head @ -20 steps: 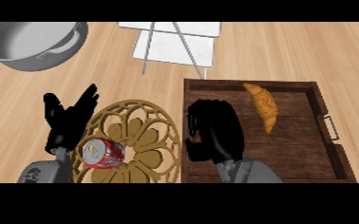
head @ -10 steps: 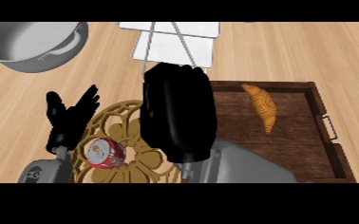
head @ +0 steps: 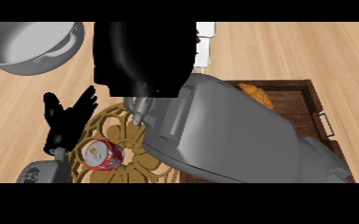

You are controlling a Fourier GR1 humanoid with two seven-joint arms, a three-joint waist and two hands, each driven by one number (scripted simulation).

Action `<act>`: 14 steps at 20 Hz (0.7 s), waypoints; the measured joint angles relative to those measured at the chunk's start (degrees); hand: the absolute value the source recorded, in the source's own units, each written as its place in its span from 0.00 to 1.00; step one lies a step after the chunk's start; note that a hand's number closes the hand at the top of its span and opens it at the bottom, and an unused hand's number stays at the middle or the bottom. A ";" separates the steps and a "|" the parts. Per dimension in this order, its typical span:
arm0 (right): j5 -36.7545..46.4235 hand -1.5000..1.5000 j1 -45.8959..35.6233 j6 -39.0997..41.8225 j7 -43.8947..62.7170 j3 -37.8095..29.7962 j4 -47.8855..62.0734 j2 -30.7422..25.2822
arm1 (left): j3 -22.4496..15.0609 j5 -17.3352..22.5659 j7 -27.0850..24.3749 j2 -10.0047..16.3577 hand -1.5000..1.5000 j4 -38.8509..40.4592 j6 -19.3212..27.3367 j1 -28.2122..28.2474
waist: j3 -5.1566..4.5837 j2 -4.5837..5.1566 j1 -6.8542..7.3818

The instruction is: Pick the sweet potato from the tray and place it in the tiered shelf

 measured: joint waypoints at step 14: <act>-2.71 1.00 -20.64 -0.80 -7.79 -18.15 29.78 -0.07 | 1.25 0.29 -0.84 0.07 0.50 -2.14 0.26 2.09 | 0.12 0.62 -1.49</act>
